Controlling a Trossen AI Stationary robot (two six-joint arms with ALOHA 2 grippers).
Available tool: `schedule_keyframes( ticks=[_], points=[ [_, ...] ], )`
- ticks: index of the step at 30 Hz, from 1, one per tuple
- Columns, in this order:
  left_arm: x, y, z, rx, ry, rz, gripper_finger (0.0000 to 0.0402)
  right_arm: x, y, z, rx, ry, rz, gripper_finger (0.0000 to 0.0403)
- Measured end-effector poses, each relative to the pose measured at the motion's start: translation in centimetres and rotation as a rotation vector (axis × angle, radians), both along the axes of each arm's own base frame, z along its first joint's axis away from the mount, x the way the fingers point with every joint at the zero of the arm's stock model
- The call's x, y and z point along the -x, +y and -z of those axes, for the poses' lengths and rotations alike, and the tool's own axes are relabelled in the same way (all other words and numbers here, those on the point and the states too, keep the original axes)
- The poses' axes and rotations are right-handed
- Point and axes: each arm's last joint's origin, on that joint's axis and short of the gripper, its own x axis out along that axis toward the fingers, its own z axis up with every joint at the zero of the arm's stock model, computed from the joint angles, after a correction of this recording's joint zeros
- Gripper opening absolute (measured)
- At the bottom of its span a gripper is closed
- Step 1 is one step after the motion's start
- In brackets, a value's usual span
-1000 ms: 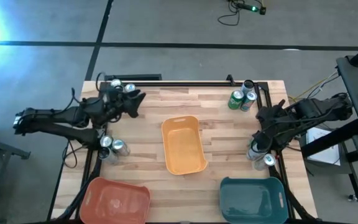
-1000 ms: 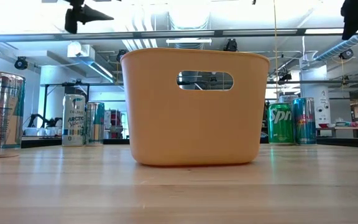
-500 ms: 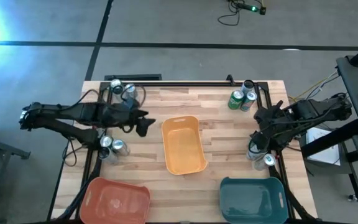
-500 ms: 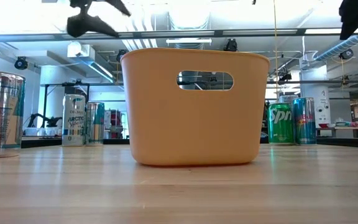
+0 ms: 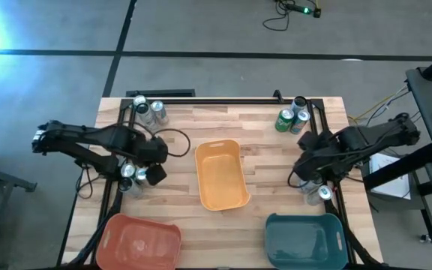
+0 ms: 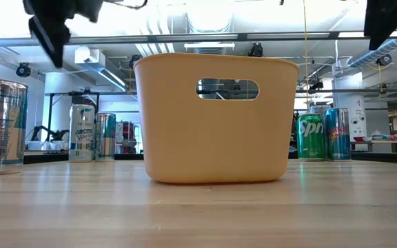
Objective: Sort soda cans
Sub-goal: Put the bottom left blue soda can into the yellow bin
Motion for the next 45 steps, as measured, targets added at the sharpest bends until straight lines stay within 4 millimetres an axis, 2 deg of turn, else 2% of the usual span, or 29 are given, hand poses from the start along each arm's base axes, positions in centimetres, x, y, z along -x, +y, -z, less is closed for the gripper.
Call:
schedule_keyframes(
  ticks=[6, 14, 20, 30, 35, 45],
  points=[
    [0.2, 0.2, 1.7, -0.006, 0.075, -0.027, 0.0271, -0.8, 0.3, 0.4, 0.011, 0.007, 0.003, 0.0354],
    [0.7, 0.1, 3.9, 0.045, 0.271, -0.035, 0.0304, -1.5, 0.5, 0.7, 0.006, 0.006, 0.032, 0.0354],
    [0.4, 0.0, 5.4, 0.045, 0.328, -0.033, 0.0313, -1.7, 0.5, 0.7, -0.008, -0.019, 0.053, 0.0354],
    [0.6, -0.1, 6.1, 0.093, 0.353, -0.030, 0.0308, -1.8, 0.6, 0.6, -0.015, -0.032, 0.058, 0.0354],
    [0.2, -0.3, 6.2, 0.127, 0.328, 0.004, 0.0299, -1.8, 0.6, 0.6, -0.015, -0.034, 0.053, 0.0354],
    [-0.4, -0.5, 7.2, 0.172, 0.404, 0.097, 0.0277, -1.8, 0.6, 0.6, -0.024, -0.037, 0.049, 0.0354]
  ],
)
